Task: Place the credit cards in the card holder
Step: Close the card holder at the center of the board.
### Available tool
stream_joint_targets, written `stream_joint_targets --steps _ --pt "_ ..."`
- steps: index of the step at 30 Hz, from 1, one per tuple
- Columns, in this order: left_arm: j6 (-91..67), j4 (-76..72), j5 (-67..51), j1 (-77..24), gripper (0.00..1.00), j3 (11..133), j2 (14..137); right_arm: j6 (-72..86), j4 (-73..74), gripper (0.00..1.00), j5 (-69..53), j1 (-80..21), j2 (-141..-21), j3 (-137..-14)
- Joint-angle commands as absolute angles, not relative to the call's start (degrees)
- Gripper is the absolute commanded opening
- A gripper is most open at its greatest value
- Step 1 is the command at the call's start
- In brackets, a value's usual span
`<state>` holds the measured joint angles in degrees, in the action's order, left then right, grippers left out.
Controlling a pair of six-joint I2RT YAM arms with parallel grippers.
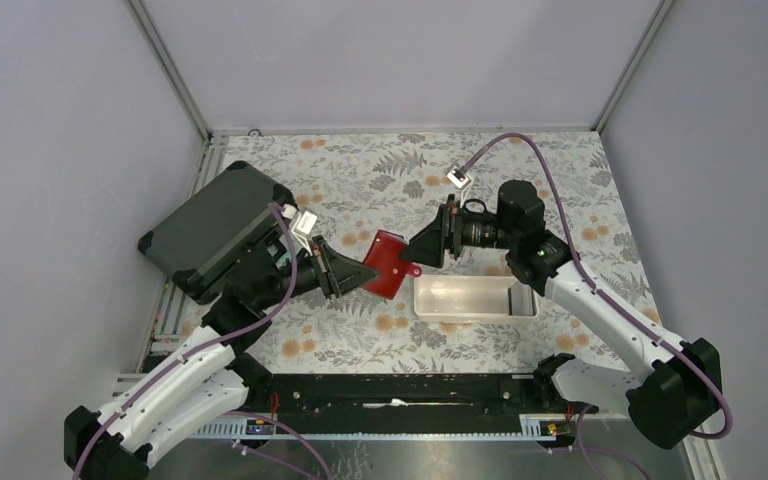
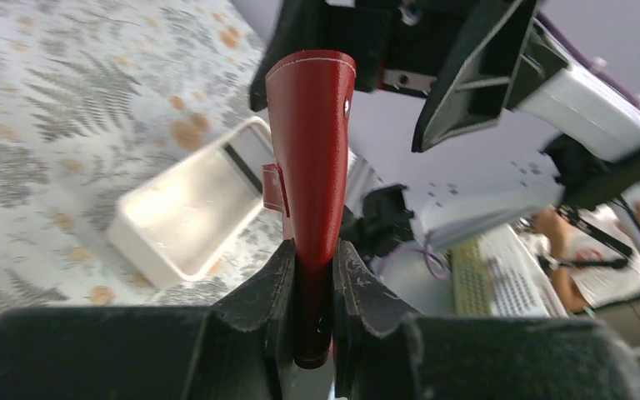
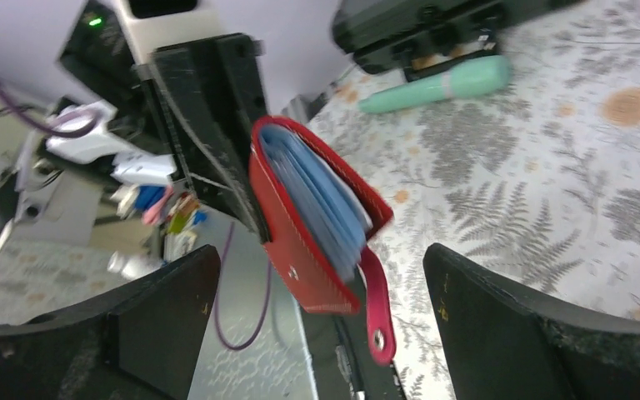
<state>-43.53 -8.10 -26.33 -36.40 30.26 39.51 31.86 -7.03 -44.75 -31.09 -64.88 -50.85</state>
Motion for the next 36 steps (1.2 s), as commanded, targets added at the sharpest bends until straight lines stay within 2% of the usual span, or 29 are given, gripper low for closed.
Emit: stream_joint_targets --steps 1,4,5,9,12,18,19,20,21,22,24,26,28,36 --pt "-49.7 -23.0 -39.4 -36.0 0.0 28.8 39.7 34.8 -16.8 0.98 -57.7 -30.8 -66.1 -51.2" --pt "-49.7 -23.0 -39.4 -36.0 0.0 28.4 39.9 34.4 -15.9 0.98 -61.6 -30.9 -66.7 -52.3" --pt "-53.0 -27.8 -41.1 -36.0 0.0 28.4 40.1 33.9 -15.2 0.98 -62.0 -30.9 -66.6 -52.4" --pt "-56.4 -33.0 -42.1 -36.0 0.0 27.2 40.9 28.4 -7.8 0.96 -59.5 -31.0 -65.7 -53.7" --pt "-57.5 -34.4 -43.2 -36.0 0.0 27.2 41.9 29.9 -10.4 0.86 -60.7 -31.0 -65.6 -53.0" --pt "-54.3 -28.3 -41.3 -36.0 0.0 28.4 41.8 38.3 -21.1 0.25 -63.7 -31.0 -65.3 -50.5" --pt "-53.1 -25.9 -40.7 -36.0 0.03 28.9 41.7 38.8 -21.5 0.16 -63.9 -31.0 -65.3 -50.5" --pt "-52.0 -23.6 -39.7 -36.0 0.17 29.4 41.7 39.1 -21.4 0.07 -63.7 -31.0 -65.3 -50.5" --pt "-50.4 -20.4 -39.0 -36.0 0.37 29.9 41.6 38.9 -20.0 0.0 -63.1 -31.0 -65.4 -51.1" --pt "-49.5 -18.5 -38.5 -36.0 0.47 30.3 41.7 38.5 -18.8 0.0 -62.8 -31.0 -65.7 -51.8" --pt "-47.2 -15.1 -38.1 -36.0 0.62 31.2 41.9 37.7 -15.3 0.0 -62.0 -31.0 -66.6 -53.4" --pt "-45.6 -13.1 -38.2 -36.0 0.67 31.9 42.2 36.7 -11.6 0.0 -61.2 -31.0 -67.5 -54.8" --pt "-45.1 -12.8 -38.6 -36.0 0.7 32.1 42.6 36.3 -9.0 0.0 -61.0 -31.0 -68.4 -55.9" --pt "-45.4 -15.0 -39.7 -36.5 0.69 32.4 44.9 33.4 -1.9 0.0 -61.2 -31.0 -71.6 -58.8"
